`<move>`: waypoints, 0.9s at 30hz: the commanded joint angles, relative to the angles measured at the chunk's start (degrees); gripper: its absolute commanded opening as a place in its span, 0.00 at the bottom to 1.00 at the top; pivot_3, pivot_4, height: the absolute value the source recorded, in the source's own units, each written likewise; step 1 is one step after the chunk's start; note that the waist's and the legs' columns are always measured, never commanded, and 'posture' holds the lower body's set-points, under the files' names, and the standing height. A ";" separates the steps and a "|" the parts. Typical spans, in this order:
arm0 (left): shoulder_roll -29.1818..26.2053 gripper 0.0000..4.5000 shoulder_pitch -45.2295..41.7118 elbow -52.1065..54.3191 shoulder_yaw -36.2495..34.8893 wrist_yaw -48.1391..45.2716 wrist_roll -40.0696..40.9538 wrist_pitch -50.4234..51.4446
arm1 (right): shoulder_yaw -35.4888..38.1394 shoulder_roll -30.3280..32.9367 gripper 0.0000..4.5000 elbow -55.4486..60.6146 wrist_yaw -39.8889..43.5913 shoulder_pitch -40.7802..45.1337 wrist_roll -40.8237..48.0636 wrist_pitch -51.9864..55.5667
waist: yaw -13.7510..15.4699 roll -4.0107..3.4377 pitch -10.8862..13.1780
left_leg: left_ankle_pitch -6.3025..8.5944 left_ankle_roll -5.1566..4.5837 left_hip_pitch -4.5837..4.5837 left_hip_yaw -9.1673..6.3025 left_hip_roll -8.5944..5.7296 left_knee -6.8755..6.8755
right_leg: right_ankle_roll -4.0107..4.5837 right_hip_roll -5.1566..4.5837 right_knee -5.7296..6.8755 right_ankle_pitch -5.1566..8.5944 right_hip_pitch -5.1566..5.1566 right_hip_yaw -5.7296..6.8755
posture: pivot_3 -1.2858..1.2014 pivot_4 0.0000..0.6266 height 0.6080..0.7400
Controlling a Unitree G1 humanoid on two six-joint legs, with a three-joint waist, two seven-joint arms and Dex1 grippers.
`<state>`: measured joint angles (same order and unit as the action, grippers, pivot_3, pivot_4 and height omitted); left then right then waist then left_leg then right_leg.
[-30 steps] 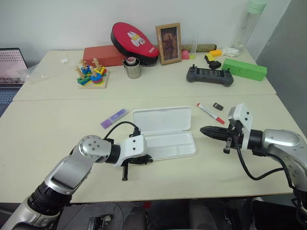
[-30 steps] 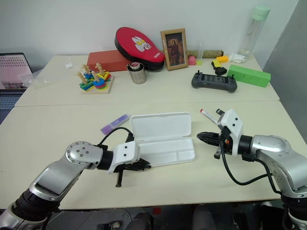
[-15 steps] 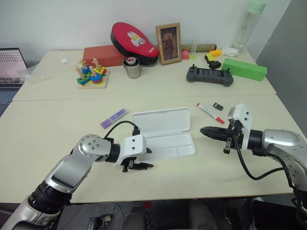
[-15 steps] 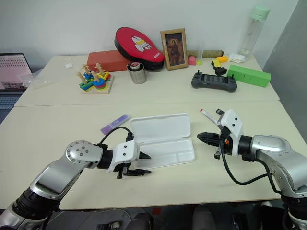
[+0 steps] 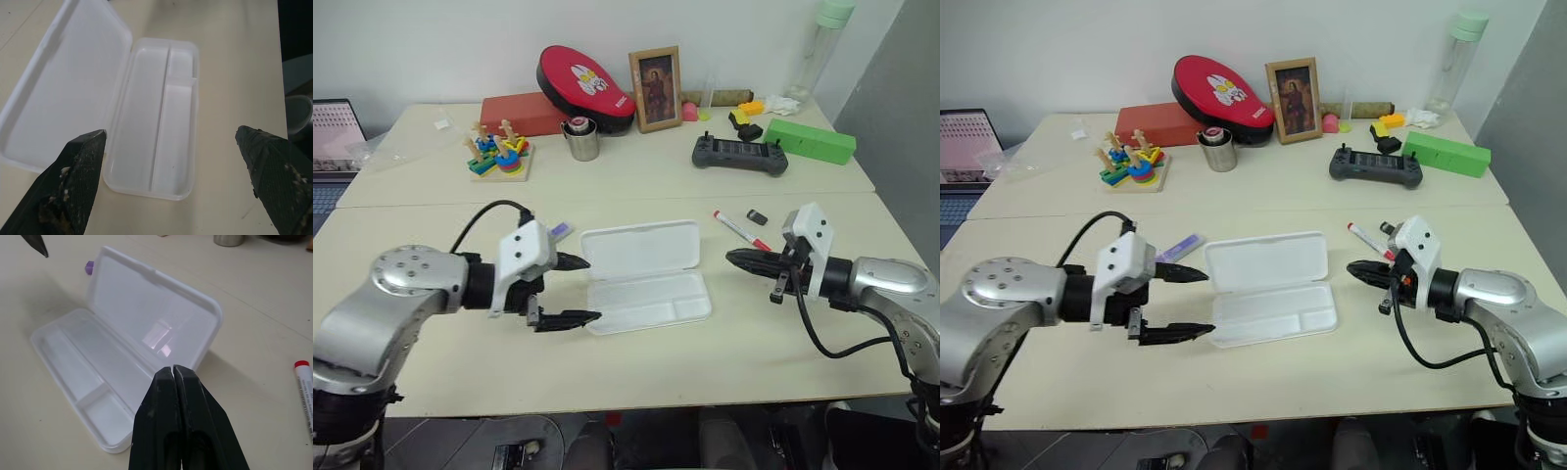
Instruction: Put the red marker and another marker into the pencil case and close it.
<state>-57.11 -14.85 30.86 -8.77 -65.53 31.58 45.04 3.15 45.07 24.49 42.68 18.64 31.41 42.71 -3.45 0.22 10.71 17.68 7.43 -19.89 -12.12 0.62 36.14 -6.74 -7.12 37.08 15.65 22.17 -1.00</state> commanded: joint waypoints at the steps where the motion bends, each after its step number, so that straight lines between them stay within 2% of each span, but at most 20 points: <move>1: -2.30 0.99 0.82 4.17 -5.66 1.46 3.04 2.04 | 0.65 -0.48 0.00 -2.77 -2.13 2.32 -2.78 -1.44 | 0.05 0.01 0.00 | 0.00 0.00 0.00 0.01 0.00 0.00 | 0.00 0.00 0.00 0.00 -0.01 -0.01 | 0.52 0.24 1.00; 6: -3.85 0.99 0.64 7.22 -9.01 5.01 5.52 4.75 | -0.08 -1.33 0.00 -8.71 -3.58 5.65 -5.61 -0.83 | 0.07 0.00 0.00 | 0.00 0.00 0.00 0.00 0.00 0.00 | 0.00 0.00 0.00 0.00 -0.01 0.01 | 0.52 0.24 1.00; 10: -4.46 1.00 -0.34 8.91 -11.07 8.22 7.99 7.28 | -1.39 -2.14 0.16 -12.38 -4.76 8.03 -8.64 -2.44 | 0.02 0.00 0.01 | 0.00 0.00 -0.01 0.00 0.00 -0.02 | 0.01 0.00 -0.02 0.00 0.00 0.01 | 0.52 0.24 1.00; 12: -4.95 1.00 -0.64 9.58 -11.79 9.32 9.22 8.51 | -3.15 -2.47 0.29 -14.58 -5.02 9.49 -10.67 -2.60 | -0.02 0.00 0.01 | 0.00 0.01 -0.02 0.03 0.00 -0.02 | 0.01 0.00 -0.05 0.00 0.00 -0.02 | 0.52 0.24 1.00; 20: -6.12 1.00 -0.37 10.34 -12.37 11.63 12.29 10.15 | -6.64 -4.69 0.71 -22.97 -3.97 14.80 -15.20 -4.37 | -0.20 -0.01 0.01 | 0.00 0.01 -0.01 0.04 0.00 -0.02 | 0.02 0.00 -0.03 0.00 0.02 -0.03 | 0.52 0.24 1.00; 27: -6.95 1.00 -0.35 11.46 -12.32 13.27 14.64 10.72 | -10.11 -7.08 0.71 -33.57 0.03 20.02 -18.80 -8.87 | -0.64 -0.01 0.01 | -0.01 0.01 -0.02 0.03 0.00 -0.03 | 0.03 0.00 -0.05 -0.01 0.03 -0.02 | 0.52 0.24 1.00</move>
<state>-62.88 -14.66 40.84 -19.17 -52.99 45.27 55.79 -6.45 38.33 -7.19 41.85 36.86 14.15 36.32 -4.09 0.21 10.72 17.68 7.44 -19.91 -12.09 0.62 36.11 -6.71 -7.12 37.03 15.64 22.20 -1.02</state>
